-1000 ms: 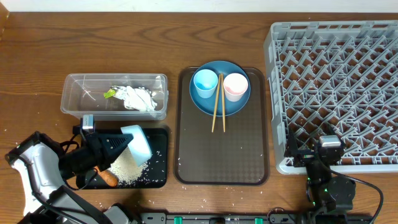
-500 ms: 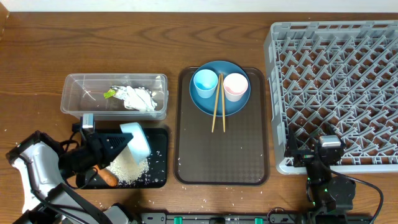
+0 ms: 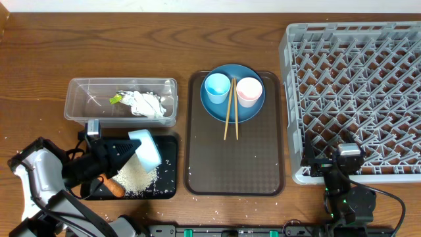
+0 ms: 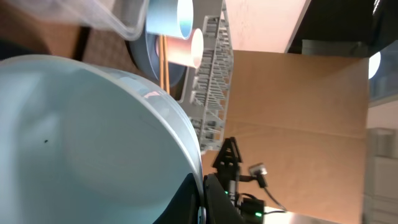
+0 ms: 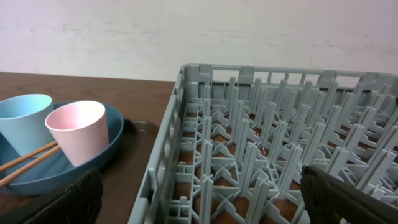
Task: Sort waste into correct bins and load items into the dishwasher rack
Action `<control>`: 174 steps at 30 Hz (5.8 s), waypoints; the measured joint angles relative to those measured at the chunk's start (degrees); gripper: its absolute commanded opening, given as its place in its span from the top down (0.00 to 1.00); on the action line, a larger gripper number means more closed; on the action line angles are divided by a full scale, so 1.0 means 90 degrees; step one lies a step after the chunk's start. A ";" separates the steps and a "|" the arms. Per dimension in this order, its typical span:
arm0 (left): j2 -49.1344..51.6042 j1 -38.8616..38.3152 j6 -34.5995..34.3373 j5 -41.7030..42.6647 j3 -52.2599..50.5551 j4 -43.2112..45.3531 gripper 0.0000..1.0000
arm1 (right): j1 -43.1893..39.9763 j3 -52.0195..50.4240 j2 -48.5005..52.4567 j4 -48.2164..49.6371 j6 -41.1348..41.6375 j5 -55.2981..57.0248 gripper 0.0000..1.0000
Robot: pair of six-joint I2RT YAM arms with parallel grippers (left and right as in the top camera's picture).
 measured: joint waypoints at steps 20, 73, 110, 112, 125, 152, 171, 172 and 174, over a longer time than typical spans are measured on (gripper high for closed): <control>0.0219 -0.0041 0.0061 0.0063 0.0000 -0.0070 0.94 | 0.0000 0.0000 0.0000 0.0000 0.0000 0.0000 0.01; -0.0857 -0.5438 -0.5547 -0.2504 0.0884 0.3745 0.94 | 0.0000 0.0000 0.0000 -0.0002 0.0000 -0.0002 0.01; 0.0440 -1.1961 -0.9986 -1.0477 0.0884 0.5530 0.93 | 0.0000 0.0000 0.0000 0.0000 0.0000 0.0000 0.01; 0.0442 -1.1961 -0.9989 -1.0438 0.0884 0.5552 0.86 | 0.0000 0.0000 0.0000 0.0000 0.0000 0.0000 0.01; 0.0440 -1.1965 -0.9996 -1.0151 0.0884 0.5608 0.72 | 0.0000 0.0000 0.0000 0.0000 0.0000 0.0000 0.01; -0.1690 -0.8376 -0.8636 -0.9870 0.1275 0.2701 0.43 | 0.0000 0.0000 0.0000 0.0000 0.0000 0.0000 0.01; -0.1649 -0.8106 -0.8116 -0.9651 0.1275 0.3762 0.44 | 0.0000 0.0000 0.0015 0.0000 0.0306 -0.0017 0.01; -0.1683 -0.7915 -0.7978 -0.9542 0.1275 0.3738 0.45 | 0.0000 0.0000 0.0063 0.0002 0.0619 -0.0046 0.01; -0.1800 -0.7512 -0.7766 -0.9381 0.1275 0.3691 0.46 | 0.0002 0.0000 0.0194 0.0007 0.1122 -0.0075 0.01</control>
